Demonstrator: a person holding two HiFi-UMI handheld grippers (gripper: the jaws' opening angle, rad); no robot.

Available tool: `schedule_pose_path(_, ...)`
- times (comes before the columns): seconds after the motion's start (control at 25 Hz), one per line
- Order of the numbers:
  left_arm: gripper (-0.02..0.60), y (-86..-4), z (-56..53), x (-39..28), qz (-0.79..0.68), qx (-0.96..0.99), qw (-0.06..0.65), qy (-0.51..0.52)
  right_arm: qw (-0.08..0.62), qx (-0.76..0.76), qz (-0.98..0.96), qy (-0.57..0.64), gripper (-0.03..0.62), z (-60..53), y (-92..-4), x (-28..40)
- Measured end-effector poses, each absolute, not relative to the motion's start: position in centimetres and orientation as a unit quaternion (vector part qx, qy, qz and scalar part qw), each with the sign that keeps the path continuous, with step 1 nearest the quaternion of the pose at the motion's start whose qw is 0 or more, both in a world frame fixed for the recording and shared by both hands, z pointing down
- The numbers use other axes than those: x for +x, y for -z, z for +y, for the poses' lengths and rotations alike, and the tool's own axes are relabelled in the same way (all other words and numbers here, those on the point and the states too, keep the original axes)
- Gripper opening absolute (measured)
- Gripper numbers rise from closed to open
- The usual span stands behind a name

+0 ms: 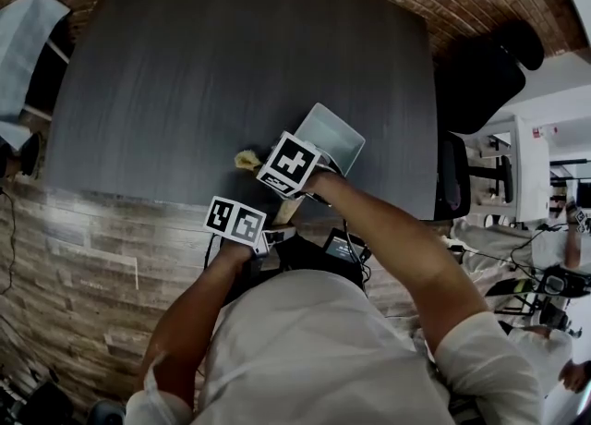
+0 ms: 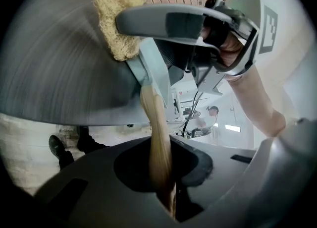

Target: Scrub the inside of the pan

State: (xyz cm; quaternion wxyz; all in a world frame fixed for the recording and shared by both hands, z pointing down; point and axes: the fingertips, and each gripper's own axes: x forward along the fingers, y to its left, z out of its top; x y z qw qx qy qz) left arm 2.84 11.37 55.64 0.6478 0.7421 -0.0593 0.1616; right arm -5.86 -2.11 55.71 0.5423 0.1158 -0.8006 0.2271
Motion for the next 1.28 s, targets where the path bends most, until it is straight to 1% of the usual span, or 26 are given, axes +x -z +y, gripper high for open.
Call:
schedule_pose_path(0.08,0.063,-55.7,11.4,2.9,-0.063,0.742,0.649,-0.158,0.554,0.127,-0.798,-0.203,0.049,-2.3,-55.9,-5.2)
schedule_pose_path(0.4,0.063,-55.8,11.8,3.3,-0.074,0.741,0.651,-0.151,0.552,0.139,-0.807,-0.157,0.049,-2.0,-55.2,-4.6)
schedule_pose_path(0.52,0.063,-55.8,11.7,3.4,-0.077,0.742,0.648,-0.151,0.572,0.126,-0.799,-0.134,0.049,-1.1,-55.2,-4.1)
schedule_pose_path(0.8,0.063,-55.9,11.6,3.3,-0.082,0.744,0.647,-0.148,0.602,0.127,-0.777,-0.129,0.048,0.2,-55.2,-2.3)
schedule_pose_path(1.0,0.063,-55.8,11.6,3.4,-0.087,0.743,0.648,-0.145,0.606,0.134,-0.775,-0.12,0.048,0.6,-55.0,-2.0)
schedule_pose_path(1.12,0.063,-55.9,11.3,3.4,-0.094,0.743,0.648,-0.138,0.596,0.138,-0.782,-0.119,0.049,0.6,-54.7,-2.2)
schedule_pose_path(1.28,0.063,-55.8,10.4,3.3,-0.106,0.739,0.654,-0.122,0.556,0.165,-0.802,-0.139,0.049,-0.1,-53.1,-2.5)
